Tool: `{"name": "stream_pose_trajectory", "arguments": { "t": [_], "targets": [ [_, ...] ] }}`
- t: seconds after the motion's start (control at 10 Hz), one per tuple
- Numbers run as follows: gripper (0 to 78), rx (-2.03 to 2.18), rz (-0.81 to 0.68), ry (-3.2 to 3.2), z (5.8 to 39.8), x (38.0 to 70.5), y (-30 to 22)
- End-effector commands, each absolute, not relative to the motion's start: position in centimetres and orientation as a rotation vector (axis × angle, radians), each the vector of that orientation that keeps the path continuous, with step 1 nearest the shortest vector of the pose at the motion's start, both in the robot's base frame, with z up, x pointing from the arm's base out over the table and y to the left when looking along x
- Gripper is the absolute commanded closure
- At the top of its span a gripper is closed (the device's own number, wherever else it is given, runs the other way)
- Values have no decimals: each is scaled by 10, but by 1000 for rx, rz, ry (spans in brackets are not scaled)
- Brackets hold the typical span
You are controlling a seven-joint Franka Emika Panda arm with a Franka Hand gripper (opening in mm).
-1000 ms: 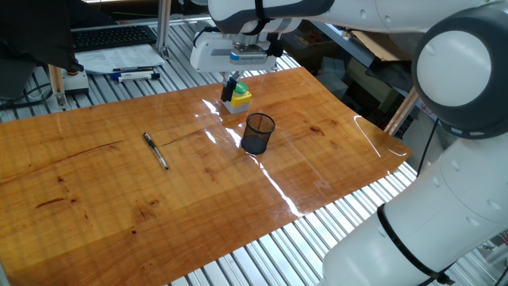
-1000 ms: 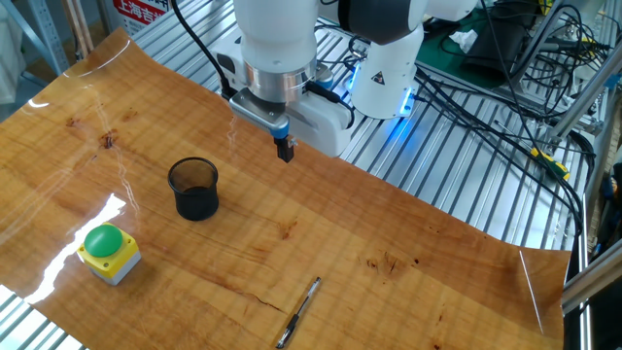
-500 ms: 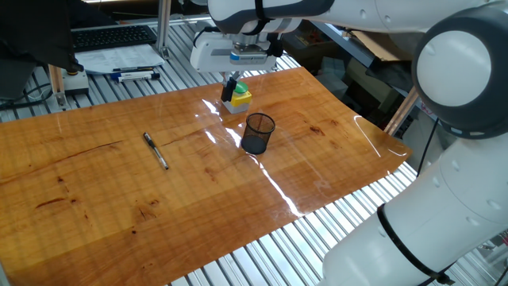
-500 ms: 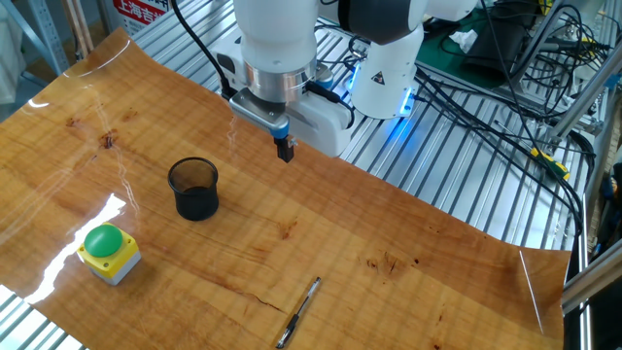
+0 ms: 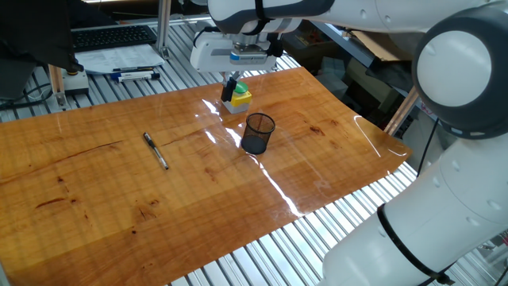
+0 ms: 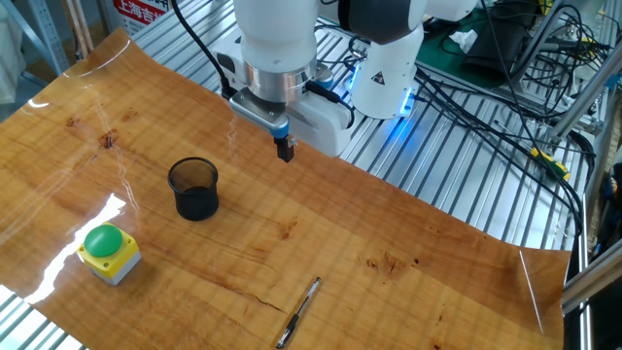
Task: Put the pen into the pen holder
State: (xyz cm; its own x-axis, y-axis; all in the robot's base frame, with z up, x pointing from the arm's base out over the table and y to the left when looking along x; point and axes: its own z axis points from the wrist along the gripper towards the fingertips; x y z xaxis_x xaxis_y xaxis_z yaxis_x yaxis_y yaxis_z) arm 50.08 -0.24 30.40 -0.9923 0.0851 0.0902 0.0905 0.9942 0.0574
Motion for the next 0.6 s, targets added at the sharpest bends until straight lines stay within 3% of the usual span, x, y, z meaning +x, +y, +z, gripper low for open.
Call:
{"name": "stream_pose_trajectory", "arguments": {
  "t": [0.1,0.6],
  "targets": [
    [776,-132,-95,-3046,306,501,-3],
    [776,-135,-106,-3032,306,501,-3]
  ]
}}
